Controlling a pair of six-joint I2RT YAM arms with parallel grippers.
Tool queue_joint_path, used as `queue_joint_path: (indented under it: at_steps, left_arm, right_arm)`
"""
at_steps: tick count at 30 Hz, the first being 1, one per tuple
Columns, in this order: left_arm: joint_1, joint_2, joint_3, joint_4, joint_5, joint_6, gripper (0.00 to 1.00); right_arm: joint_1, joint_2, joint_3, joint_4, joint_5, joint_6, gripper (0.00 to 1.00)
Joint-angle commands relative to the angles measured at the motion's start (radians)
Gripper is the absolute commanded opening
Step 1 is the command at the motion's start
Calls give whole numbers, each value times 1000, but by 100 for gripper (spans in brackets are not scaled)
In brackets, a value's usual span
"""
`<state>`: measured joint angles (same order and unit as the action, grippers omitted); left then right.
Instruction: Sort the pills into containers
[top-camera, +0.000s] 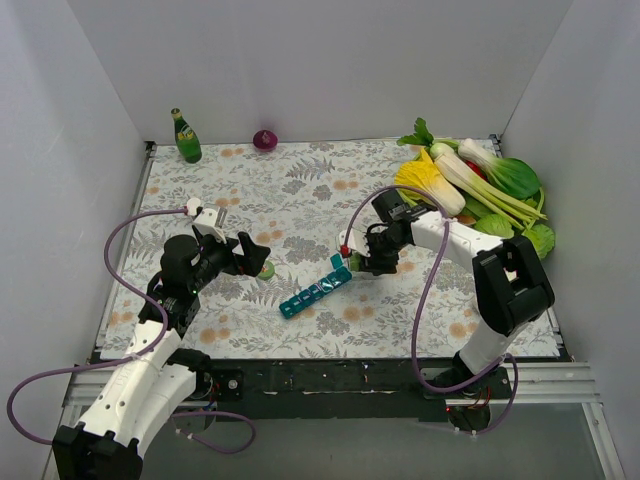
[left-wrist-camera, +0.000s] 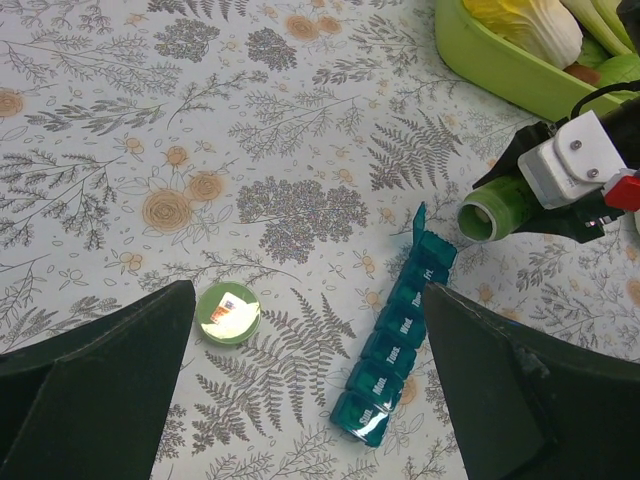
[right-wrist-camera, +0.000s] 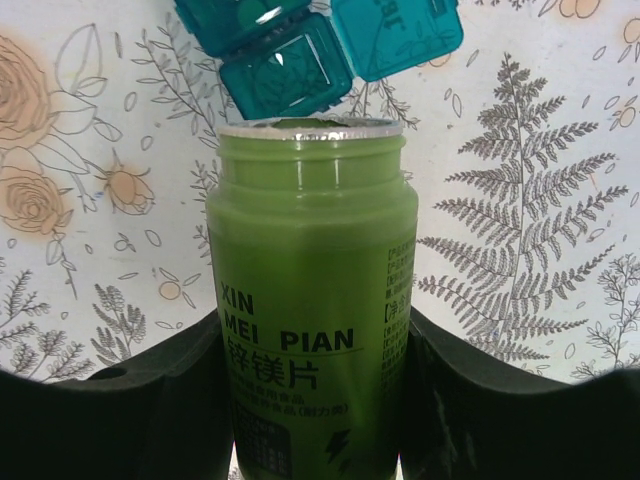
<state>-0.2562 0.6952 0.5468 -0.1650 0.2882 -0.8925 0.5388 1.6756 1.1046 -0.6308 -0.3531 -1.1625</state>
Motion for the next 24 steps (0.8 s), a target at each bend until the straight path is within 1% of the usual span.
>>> queue_joint_path:
  at_steps: [1, 9, 24]
  left_arm:
    - [6, -17, 16, -5, -20, 18, 98]
    - [6, -22, 18, -7, -15, 20, 98]
    - [6, -25, 18, -5, -15, 21, 98]
  right_arm:
    - [0, 16, 54, -38, 54, -71, 1]
    - [6, 29, 67, -58, 85, -91, 1]
    - [55, 55, 93, -79, 149, -115, 1]
